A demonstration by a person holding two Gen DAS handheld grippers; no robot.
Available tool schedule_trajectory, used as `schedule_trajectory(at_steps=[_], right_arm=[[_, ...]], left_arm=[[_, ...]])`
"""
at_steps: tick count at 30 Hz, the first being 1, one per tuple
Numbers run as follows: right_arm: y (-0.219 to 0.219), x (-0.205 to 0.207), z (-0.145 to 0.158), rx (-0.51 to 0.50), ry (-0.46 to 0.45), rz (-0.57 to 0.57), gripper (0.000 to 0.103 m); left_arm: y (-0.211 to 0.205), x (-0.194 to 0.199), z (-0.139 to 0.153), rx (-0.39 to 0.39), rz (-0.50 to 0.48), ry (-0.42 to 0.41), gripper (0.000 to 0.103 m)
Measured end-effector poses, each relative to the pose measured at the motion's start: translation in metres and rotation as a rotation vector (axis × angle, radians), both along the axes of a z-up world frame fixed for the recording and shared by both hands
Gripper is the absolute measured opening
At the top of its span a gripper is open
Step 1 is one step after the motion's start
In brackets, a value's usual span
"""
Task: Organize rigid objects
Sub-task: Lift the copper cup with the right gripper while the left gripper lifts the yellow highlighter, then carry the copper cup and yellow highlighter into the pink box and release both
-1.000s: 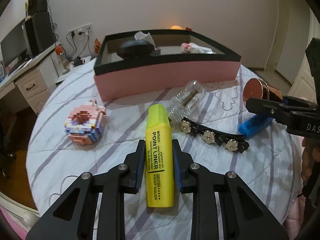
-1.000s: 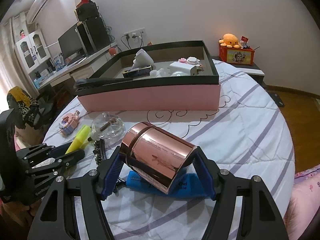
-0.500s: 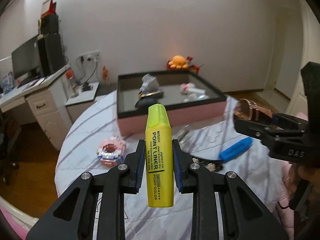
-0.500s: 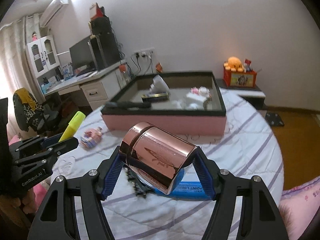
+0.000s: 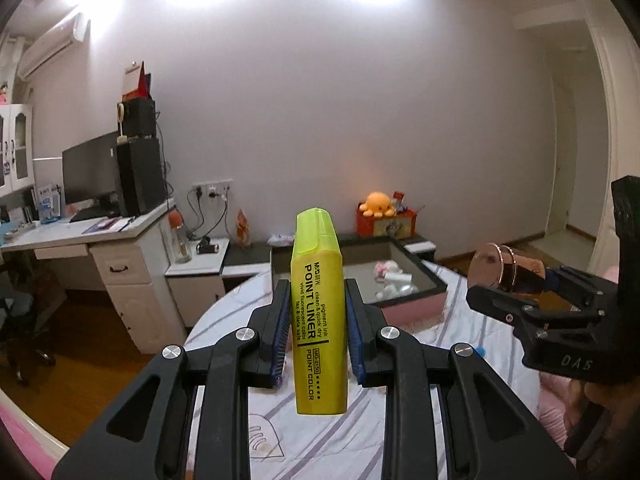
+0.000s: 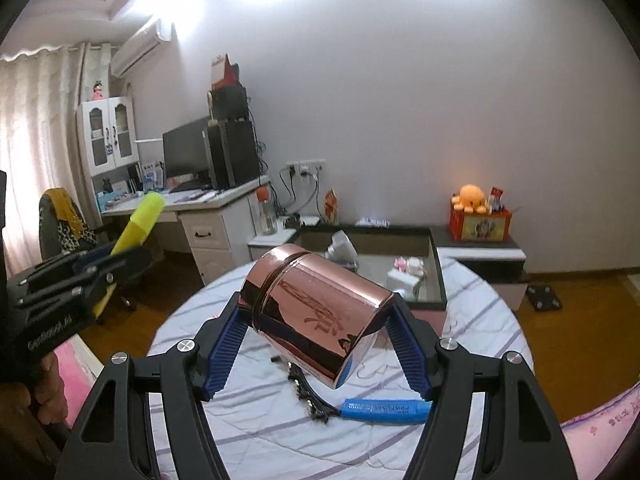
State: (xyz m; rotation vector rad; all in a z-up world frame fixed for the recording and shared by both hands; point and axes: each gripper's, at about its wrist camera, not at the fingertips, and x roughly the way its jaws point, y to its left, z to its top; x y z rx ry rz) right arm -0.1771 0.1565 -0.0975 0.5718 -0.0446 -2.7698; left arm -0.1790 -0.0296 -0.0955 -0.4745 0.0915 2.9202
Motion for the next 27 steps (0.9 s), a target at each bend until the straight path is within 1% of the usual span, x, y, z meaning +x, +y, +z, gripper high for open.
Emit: schedule_trajectory(at_steps=[2,3,6,8,11,20,27], right_arm=[[-0.001,0.005,0.006,0.002,0.029,-0.001,0.070],[-0.002,0.006,0.009,0.005,0.038,0.000,0.070],[-0.006,0.012,0.019,0.008,0.072,0.002,0.070],[-0.008,0.015,0.024,0.017,0.101,-0.002,0.070],[-0.012,0.015,0.029,0.023,0.112,0.009,0.070],[-0.015,0.003,0.027,0.027,0.106,0.026,0.070],[-0.011,-0.026,0.019,0.031,0.080,0.025,0.070]], left_arm=[[-0.003,0.004,0.005,0.025,0.018,0.034,0.025],[-0.002,0.006,0.007,0.025,0.004,0.039,0.025],[-0.001,0.008,0.011,0.021,0.006,0.067,0.026],[-0.001,0.007,0.012,0.024,-0.005,0.063,0.026],[-0.001,0.002,0.014,0.013,0.000,0.059,0.026],[0.001,-0.011,0.015,0.001,0.017,0.049,0.026],[0.015,-0.044,0.014,-0.032,0.000,0.037,0.026]])
